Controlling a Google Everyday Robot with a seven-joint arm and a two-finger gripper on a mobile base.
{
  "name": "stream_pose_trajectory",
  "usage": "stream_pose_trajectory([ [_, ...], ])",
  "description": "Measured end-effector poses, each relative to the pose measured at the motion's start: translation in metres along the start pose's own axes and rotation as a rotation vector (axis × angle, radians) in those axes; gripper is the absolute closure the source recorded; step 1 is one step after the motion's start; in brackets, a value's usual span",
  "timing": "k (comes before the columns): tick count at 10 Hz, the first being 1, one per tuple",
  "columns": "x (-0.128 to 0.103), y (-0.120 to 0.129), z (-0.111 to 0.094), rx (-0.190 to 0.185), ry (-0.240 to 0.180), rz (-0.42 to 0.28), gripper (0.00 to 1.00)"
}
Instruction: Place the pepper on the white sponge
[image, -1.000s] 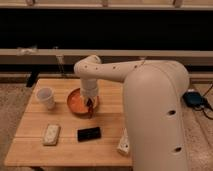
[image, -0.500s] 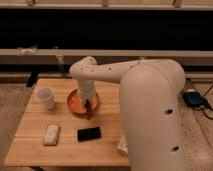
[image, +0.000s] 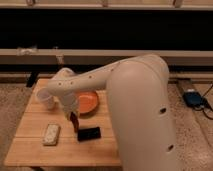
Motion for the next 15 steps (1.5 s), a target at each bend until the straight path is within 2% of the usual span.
stream_pose_trajectory([
  [3,-0.004,0.059,0.012,0.0,0.005,-0.142,1.0],
  [6,-0.017,0.096,0.022,-0.005,0.005,-0.246,1.0],
  [10,-0.022,0.119,0.03,-0.04,-0.023,-0.298,1.0],
  [15,-0.018,0.135,0.042,-0.095,-0.018,-0.358,0.99],
])
